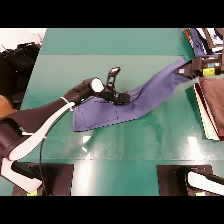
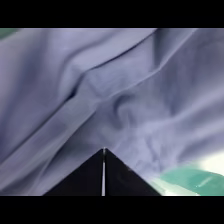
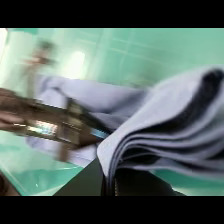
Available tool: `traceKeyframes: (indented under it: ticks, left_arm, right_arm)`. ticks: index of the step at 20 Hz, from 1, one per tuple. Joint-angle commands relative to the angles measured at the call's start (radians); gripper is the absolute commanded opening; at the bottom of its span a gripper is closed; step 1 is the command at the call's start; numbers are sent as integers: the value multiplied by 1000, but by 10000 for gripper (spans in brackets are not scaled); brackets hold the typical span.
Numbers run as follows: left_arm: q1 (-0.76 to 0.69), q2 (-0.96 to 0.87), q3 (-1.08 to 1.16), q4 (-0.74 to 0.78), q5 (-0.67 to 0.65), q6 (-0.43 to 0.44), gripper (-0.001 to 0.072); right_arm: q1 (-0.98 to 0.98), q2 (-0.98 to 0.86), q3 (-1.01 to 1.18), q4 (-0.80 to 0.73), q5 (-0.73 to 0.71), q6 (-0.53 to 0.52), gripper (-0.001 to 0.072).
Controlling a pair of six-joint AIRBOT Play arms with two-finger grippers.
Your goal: Fold the shirts.
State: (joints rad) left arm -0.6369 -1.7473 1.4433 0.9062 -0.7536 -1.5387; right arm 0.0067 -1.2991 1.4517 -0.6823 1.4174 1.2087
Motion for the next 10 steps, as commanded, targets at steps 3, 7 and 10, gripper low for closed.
traceKeyframes:
  ticks: [3, 7, 10]
  left_arm:
    - [-26, -83, 70, 12, -17, -6, 24]
    - [-6, -82, 80, 33, -55, -6, 24]
    - [89, -10, 82, 66, -139, -6, 24]
  right_arm:
    - [197, -45, 150, 8, -4, 41, 16]
    - [276, -82, 192, 9, -12, 40, 16]
    - [346, -111, 224, 10, -13, 40, 16]
